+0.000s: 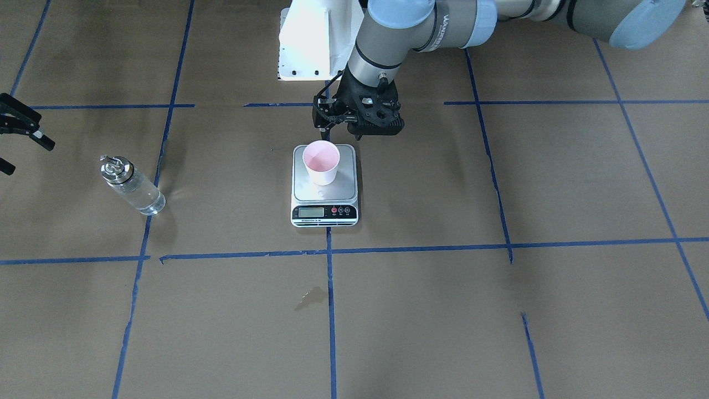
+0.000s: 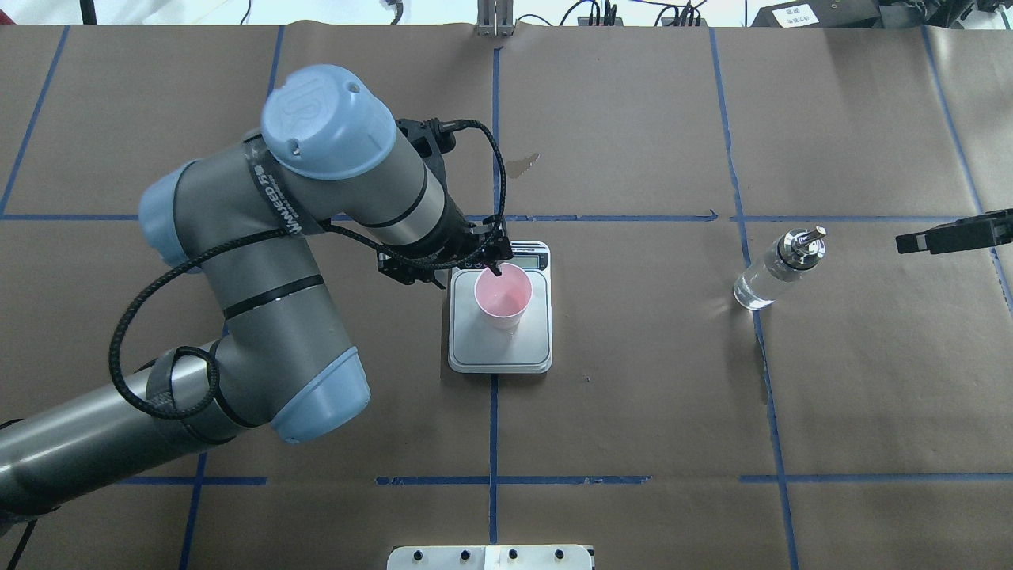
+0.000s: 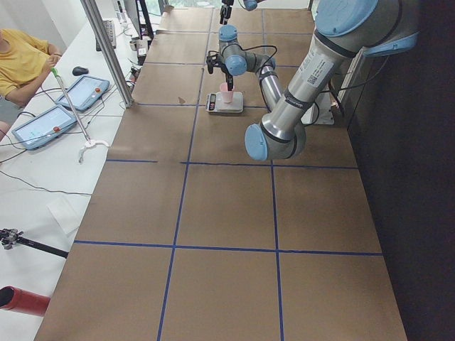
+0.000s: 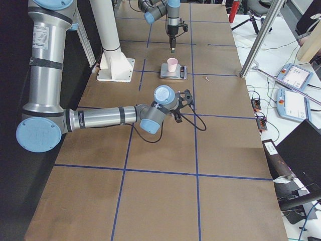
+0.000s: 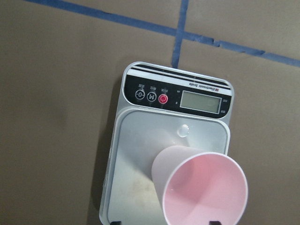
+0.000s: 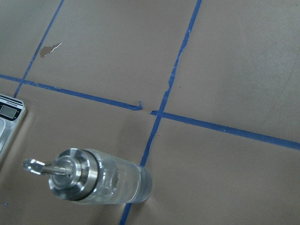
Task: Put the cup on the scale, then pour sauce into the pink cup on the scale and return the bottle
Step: 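Set the cup on the scale, open left gripper while right approaches bottle, then withdraw the left gripper while the right gripper moves to the glass bottle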
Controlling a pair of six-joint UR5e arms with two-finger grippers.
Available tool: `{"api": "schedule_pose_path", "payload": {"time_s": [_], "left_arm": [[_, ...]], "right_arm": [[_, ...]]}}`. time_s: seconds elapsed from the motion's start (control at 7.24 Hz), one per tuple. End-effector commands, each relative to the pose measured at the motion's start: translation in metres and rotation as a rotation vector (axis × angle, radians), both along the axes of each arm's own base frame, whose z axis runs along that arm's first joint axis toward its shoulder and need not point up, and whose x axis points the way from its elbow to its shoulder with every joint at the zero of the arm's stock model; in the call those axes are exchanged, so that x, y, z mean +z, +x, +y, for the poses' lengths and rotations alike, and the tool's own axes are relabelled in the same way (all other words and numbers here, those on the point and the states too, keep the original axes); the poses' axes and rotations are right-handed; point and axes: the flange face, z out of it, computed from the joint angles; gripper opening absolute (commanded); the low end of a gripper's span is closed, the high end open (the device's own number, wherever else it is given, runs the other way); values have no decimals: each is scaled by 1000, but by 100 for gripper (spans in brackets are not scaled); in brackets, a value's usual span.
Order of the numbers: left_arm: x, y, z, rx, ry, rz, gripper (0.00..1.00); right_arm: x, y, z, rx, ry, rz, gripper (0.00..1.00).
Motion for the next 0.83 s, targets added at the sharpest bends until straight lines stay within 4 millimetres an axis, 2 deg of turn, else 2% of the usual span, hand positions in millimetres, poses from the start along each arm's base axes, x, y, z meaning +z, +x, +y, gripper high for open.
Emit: {"api": "schedule_pose_path", "payload": {"time_s": [0.0, 0.14, 0.28, 0.55, 0.69], "left_arm": [[-3, -43, -11, -52, 23, 31, 74], [10, -66, -17, -63, 61, 23, 75], [28, -84, -21, -75, 77, 6, 75], [67, -137, -57, -91, 188, -68, 76], [78, -150, -65, -90, 214, -90, 76]], "right_arm": [[-33, -33, 38, -10, -7, -15, 98], [-36, -50, 46, -11, -16, -7, 96], [-37, -81, 55, 21, -34, 12, 96], [-38, -155, 85, 139, -65, 45, 100], [-38, -171, 97, 150, -48, 58, 100]]}}
